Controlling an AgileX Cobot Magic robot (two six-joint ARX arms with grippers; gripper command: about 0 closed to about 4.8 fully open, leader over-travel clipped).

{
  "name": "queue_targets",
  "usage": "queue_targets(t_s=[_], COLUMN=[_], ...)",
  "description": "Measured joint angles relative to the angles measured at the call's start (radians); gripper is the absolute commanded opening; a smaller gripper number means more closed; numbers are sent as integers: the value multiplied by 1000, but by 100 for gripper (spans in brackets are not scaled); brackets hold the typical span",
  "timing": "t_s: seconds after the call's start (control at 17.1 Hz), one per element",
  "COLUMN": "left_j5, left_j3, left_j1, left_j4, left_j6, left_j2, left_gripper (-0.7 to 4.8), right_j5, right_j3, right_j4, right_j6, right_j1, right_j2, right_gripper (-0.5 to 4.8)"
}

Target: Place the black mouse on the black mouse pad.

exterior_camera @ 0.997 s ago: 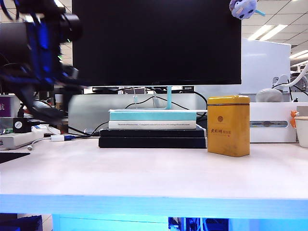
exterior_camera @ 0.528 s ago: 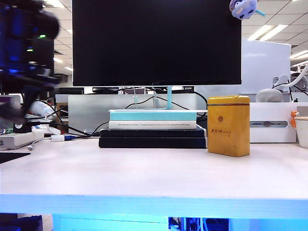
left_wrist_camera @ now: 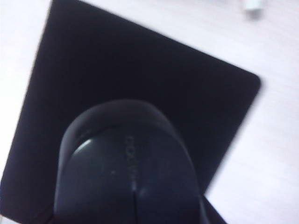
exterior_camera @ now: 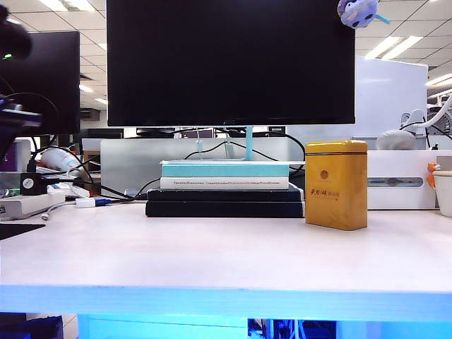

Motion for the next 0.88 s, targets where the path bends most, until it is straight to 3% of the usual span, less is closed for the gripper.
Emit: queue_targets(t_s=[0.41,0.65,0.88], left_j5=[0,9,15], left_j3=[-238,-251,-251], left_j1=[17,17,33], left_j4=[85,226,271], left_j6=[25,25,24], left_j2=[-1,-2,-2], left_gripper=[305,305,305], right_j5=[15,16,16], right_j3=[0,0,0], right_j4=[42,42,43], right_j6=[0,0,0], right_j1=[30,30,30], right_j2=[12,13,13], right_gripper=[-1,-1,-1])
